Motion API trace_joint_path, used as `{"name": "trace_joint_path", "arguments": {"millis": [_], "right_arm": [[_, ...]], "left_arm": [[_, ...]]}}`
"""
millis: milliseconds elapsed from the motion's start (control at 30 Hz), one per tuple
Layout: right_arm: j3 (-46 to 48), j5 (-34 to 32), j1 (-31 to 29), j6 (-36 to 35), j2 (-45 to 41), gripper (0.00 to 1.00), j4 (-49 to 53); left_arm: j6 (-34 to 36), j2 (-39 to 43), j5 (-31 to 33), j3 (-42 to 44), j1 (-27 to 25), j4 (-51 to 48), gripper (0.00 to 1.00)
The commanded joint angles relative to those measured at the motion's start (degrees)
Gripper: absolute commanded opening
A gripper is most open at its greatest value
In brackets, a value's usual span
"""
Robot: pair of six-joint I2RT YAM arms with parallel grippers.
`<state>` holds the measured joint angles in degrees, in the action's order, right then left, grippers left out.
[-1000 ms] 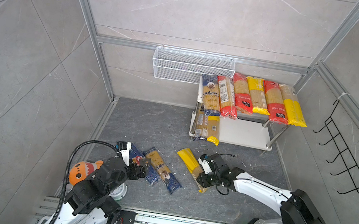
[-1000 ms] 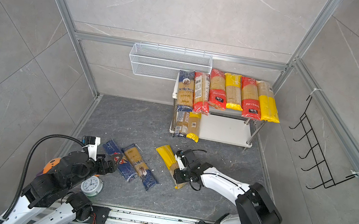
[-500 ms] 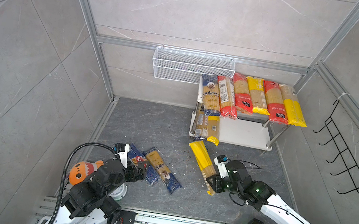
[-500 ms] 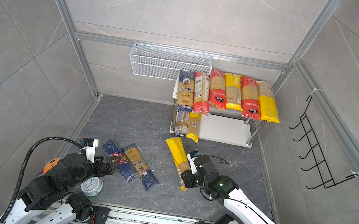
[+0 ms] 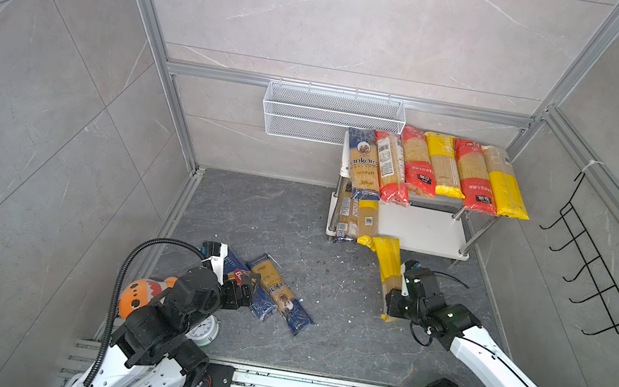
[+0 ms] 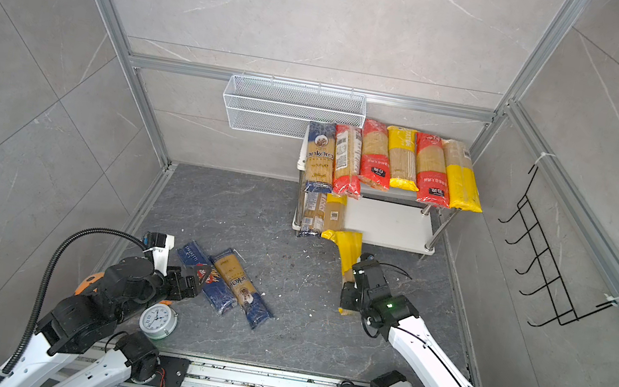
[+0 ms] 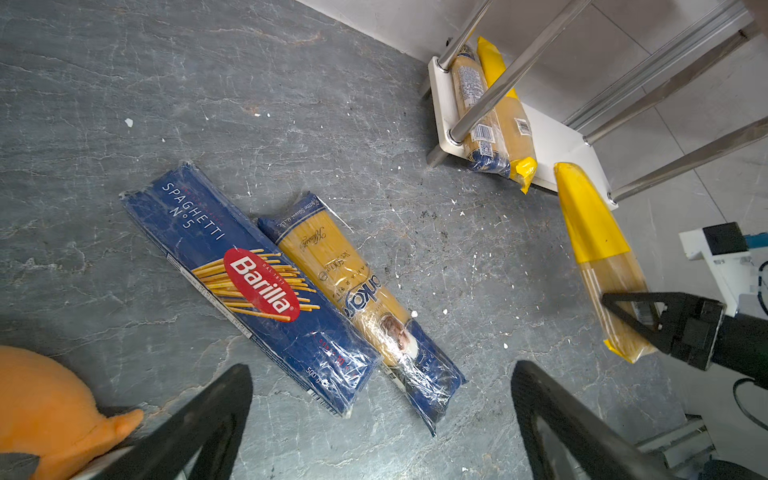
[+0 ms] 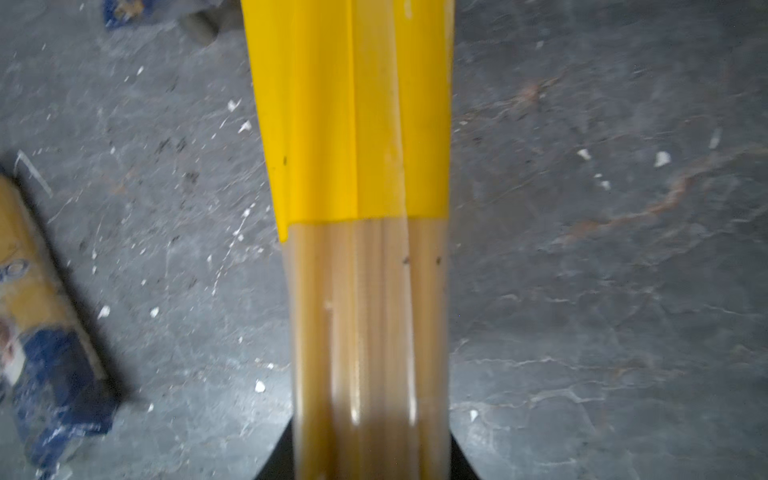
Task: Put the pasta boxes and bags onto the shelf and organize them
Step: 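Lift the yellow-banded bag upright with the right gripper toward the lower shelf, then stand the bag upright beside the other yellow-banded bag and open the right gripper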
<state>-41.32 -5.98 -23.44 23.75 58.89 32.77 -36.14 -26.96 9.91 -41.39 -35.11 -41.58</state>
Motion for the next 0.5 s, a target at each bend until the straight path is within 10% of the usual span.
{"name": "trace_joint_path", "arguments": {"millis": [0, 467], "right_arm": [[-7.0, 0.2, 3.5, -3.5, 3.2, 0.0, -10.2], [-26.9, -0.9, 8.9, -8.7, 33.5, 0.0, -21.6]], "left_arm": [[1.9, -1.0, 0.3, -2.7, 0.1, 1.6, 1.0], [6.9, -11.4, 1.5, -3.1, 0.1, 7.7, 1.0]]}}
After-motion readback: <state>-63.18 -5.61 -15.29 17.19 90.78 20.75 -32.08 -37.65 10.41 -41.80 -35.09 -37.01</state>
